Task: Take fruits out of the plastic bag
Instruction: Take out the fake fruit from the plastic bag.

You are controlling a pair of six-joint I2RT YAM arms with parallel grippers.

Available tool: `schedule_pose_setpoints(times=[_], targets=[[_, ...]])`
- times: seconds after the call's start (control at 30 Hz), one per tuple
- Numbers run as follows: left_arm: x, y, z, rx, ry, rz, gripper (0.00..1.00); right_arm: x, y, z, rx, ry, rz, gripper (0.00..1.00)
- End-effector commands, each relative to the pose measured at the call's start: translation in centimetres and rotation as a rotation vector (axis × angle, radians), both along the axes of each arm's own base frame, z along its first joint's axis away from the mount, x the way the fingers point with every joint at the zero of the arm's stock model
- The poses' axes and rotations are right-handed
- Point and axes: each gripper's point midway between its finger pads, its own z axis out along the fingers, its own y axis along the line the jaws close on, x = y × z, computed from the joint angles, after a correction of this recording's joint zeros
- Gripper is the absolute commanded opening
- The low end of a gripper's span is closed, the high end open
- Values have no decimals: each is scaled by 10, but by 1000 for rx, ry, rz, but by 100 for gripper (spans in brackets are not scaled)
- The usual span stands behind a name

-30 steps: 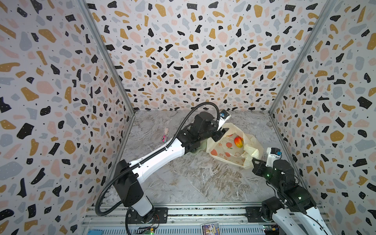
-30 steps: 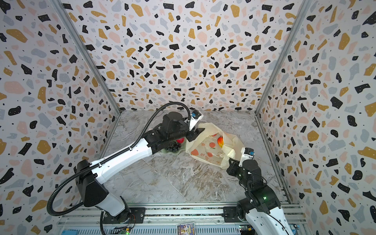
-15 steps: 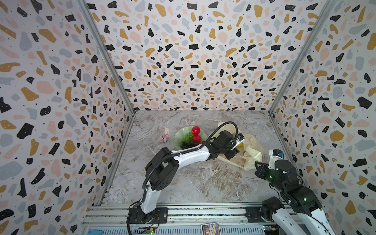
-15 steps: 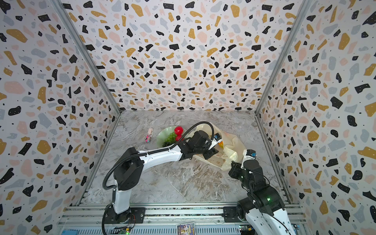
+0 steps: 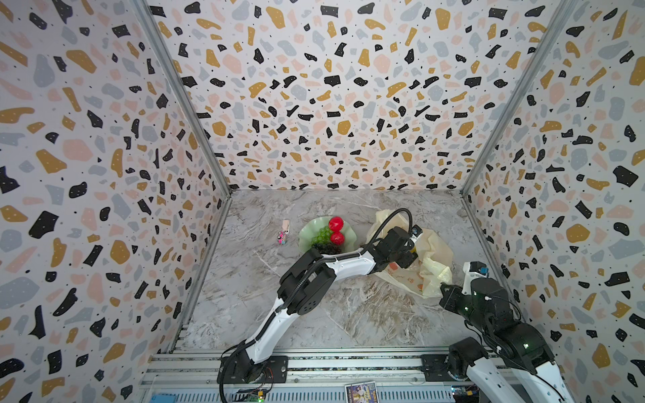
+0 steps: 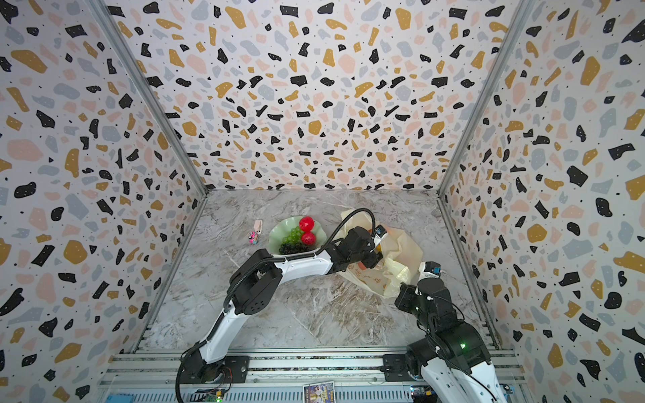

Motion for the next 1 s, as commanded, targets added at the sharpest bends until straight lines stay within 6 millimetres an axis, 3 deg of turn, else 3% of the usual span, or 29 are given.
schedule_pose_setpoints(times=[0.0, 0.1, 0.6, 0.77, 0.97], targets=[[18, -10, 21, -100, -39, 94, 76, -2, -2, 10, 0, -15, -7, 0], [32, -10, 15, -127, -17, 181, 82, -1, -2, 9, 1, -14, -6, 0], [65, -15, -26, -245, 140, 468, 81, -1, 0, 4, 2, 1, 2, 0], [70, -13, -35, -215, 139, 506, 75, 0, 1, 3, -2, 4, 8, 0], [69, -2, -42, -149, 125, 527, 58, 0, 2, 2, -2, 7, 14, 0]])
